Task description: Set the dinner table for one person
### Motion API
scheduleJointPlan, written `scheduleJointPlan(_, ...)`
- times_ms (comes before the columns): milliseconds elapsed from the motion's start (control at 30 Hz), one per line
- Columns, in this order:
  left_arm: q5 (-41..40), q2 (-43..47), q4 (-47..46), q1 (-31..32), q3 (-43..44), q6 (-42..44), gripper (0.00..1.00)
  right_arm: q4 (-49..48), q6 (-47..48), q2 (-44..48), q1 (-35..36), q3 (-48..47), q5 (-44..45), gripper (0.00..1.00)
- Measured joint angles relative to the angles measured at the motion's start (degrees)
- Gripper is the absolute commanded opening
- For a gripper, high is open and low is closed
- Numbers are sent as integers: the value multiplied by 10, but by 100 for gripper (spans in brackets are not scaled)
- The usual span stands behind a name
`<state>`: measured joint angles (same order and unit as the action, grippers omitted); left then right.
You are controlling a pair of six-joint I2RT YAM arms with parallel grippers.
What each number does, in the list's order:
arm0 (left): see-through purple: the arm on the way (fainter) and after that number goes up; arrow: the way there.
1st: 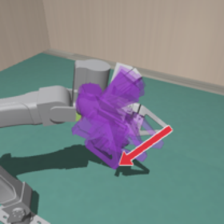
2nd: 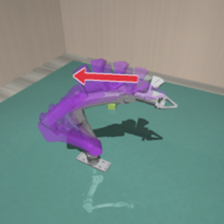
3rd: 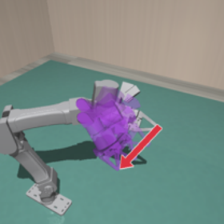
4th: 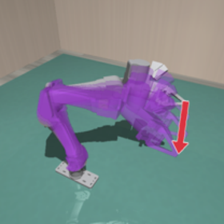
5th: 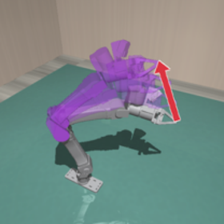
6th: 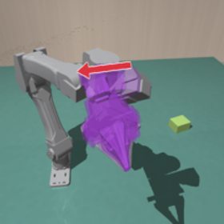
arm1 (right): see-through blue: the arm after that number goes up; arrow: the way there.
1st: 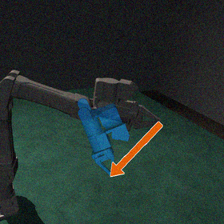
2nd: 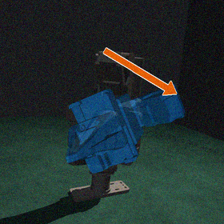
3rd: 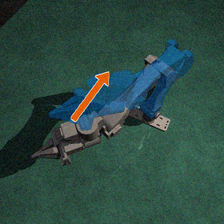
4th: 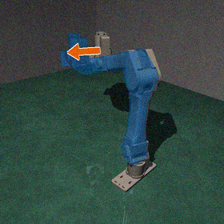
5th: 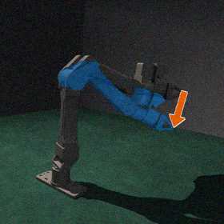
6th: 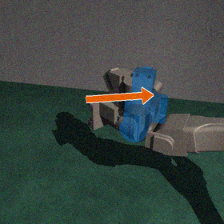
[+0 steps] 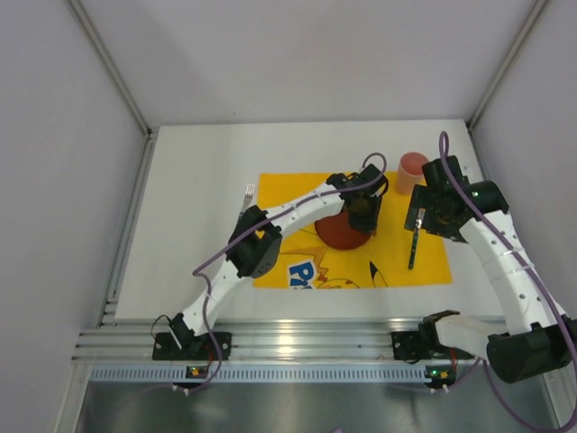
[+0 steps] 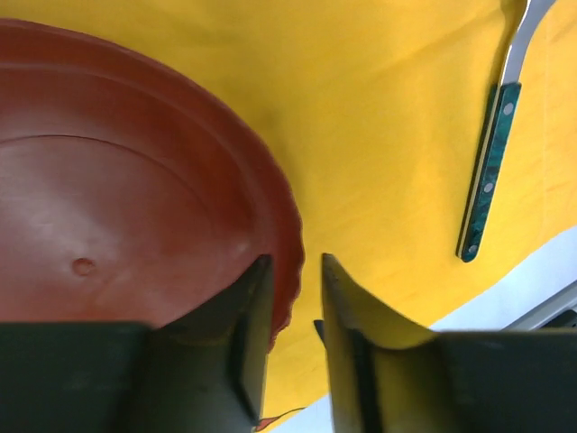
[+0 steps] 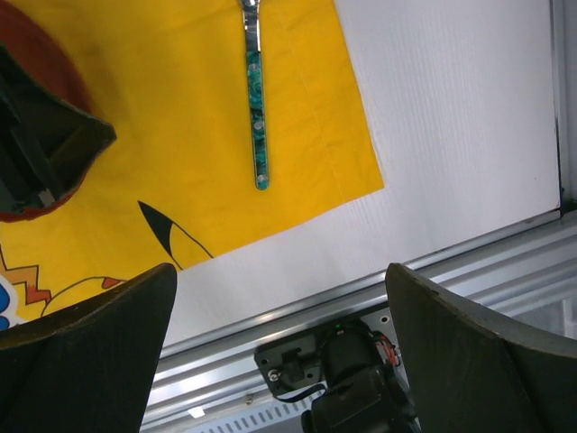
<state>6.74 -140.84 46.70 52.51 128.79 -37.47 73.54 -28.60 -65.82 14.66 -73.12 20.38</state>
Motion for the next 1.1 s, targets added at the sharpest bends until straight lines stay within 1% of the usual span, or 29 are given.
scheduleJointPlan(33, 5, -5, -5, 5, 0, 1, 39, 2, 0, 0, -1, 1, 0, 100)
scheduleJointPlan(133, 12, -12, -2, 17, 0, 2, 50, 3, 0, 1, -2, 7, 2, 100)
scheduleJointPlan(167, 11, -11, -1, 20, 0, 2, 60, 3, 0, 2, -2, 9, 2, 100)
scheduleJointPlan(200, 9, -6, -1, 21, 0, 4, 66, 2, 0, 3, -2, 12, 2, 100)
scheduleJointPlan(233, 4, 1, 0, 21, 0, 4, 73, 2, -1, 4, -2, 15, 2, 100)
scheduleJointPlan(267, -5, 14, 0, 19, -5, 6, 77, 3, -2, 5, -2, 17, 2, 100)
scheduleJointPlan(367, -22, 85, 2, -10, -40, 12, 78, 2, -5, 13, -2, 20, 0, 100)
scheduleJointPlan(433, -35, 158, 2, -53, -77, 21, 78, -3, -6, 22, -2, 21, -5, 100)
scheduleJointPlan(567, -71, 331, -22, -203, -222, 73, 76, -17, -9, 49, -2, 24, -27, 100)
scheduleJointPlan(633, -99, 389, -33, -289, -296, 113, 76, -28, -10, 65, -2, 34, -42, 100)
scheduleJointPlan(667, -112, 403, -37, -318, -328, 134, 75, -32, -10, 71, -2, 40, -49, 100)
scheduleJointPlan(733, -135, 407, -37, -347, -377, 176, 75, -38, -10, 73, -2, 50, -62, 100)
scheduleJointPlan(800, -139, 390, -37, -351, -420, 207, 75, -45, -10, 71, -2, 58, -74, 100)
scheduleJointPlan(900, -136, 360, -41, -358, -468, 228, 75, -53, -10, 64, -2, 64, -89, 100)
scheduleJointPlan(1100, -124, 341, -64, -407, -507, 242, 73, -63, -9, 55, -2, 65, -101, 100)
